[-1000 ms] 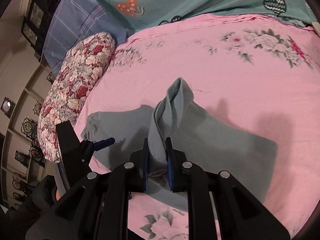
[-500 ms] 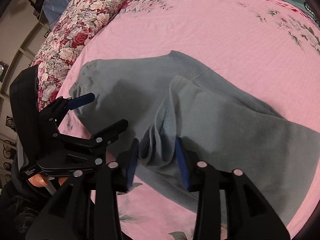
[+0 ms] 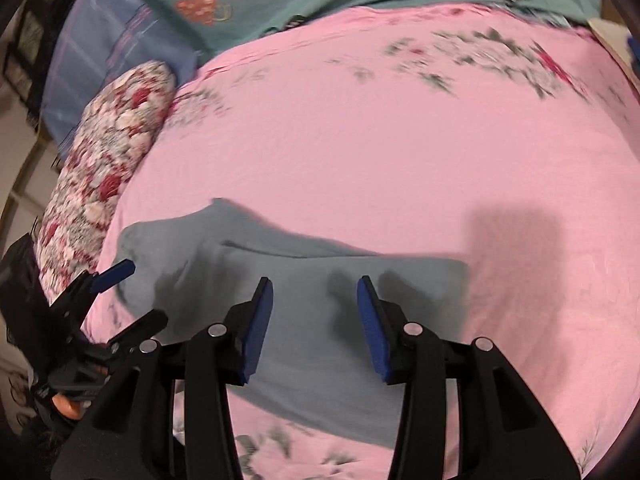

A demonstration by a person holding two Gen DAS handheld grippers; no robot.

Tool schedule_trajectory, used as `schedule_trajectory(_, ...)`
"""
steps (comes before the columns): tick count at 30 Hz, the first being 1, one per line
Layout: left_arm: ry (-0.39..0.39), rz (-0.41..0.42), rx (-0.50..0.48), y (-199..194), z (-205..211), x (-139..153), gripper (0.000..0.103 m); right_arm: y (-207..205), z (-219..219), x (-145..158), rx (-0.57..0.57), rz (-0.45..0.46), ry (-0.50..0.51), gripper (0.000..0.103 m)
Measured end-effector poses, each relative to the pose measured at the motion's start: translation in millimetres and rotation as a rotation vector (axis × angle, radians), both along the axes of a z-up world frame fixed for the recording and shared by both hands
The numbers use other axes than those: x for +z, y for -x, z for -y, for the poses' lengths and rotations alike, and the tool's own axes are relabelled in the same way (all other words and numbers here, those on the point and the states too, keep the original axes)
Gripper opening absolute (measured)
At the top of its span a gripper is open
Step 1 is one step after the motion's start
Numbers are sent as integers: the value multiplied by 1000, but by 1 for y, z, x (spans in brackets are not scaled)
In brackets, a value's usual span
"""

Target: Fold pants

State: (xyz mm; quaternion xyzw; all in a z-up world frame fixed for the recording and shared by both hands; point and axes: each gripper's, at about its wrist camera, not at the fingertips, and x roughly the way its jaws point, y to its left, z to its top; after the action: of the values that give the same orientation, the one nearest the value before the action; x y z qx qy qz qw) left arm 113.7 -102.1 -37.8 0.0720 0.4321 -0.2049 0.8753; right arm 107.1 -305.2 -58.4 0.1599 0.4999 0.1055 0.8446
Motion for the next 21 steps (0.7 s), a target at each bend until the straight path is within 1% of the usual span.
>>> schedule_trajectory(1,-32,-3,1,-3,10,-8,101,-2,6,-10,-19,-24,23,42)
schedule_trajectory(2,-73,-13,7,-8,18,-19,101,-4,11,-19,-27,-49,42,33)
schedule_trajectory(3,-112,-43,12,-14,24,-34,101,-5,16,-29,-35,-77,47,27)
schedule_trajectory(4,-145,-80,18,-18,25,-48,101,-6,19,-37,-39,-85,34,19)
schedule_trajectory(5,-125,-98,20,-20,22,-54,101,-5,22,-40,-40,-77,29,15)
schedule_trajectory(6,-88,-114,27,-22,15,-56,101,-4,24,-41,-35,-76,25,15)
schedule_trajectory(7,-76,-124,33,-24,12,-54,101,-2,25,-39,-33,-67,19,15)
schedule_trajectory(10,-116,-89,45,-20,12,-45,101,11,26,-20,-27,-11,6,18)
schedule_trajectory(13,-75,-52,28,-4,3,-30,101,29,22,-5,-2,17,34,18)
schedule_trajectory(14,-76,-36,18,3,3,-27,101,37,20,-5,10,13,48,18)
schedule_trajectory(16,-124,-8,5,12,5,-27,101,47,16,-13,27,-16,98,18)
schedule_trajectory(18,-168,-42,9,7,6,-42,101,48,16,-31,34,-61,120,18)
schedule_trajectory(19,-156,-73,22,2,3,-49,101,49,19,-38,27,-60,104,18)
schedule_trajectory(21,-91,-114,50,-3,-9,-50,101,51,22,-37,13,-52,84,18)
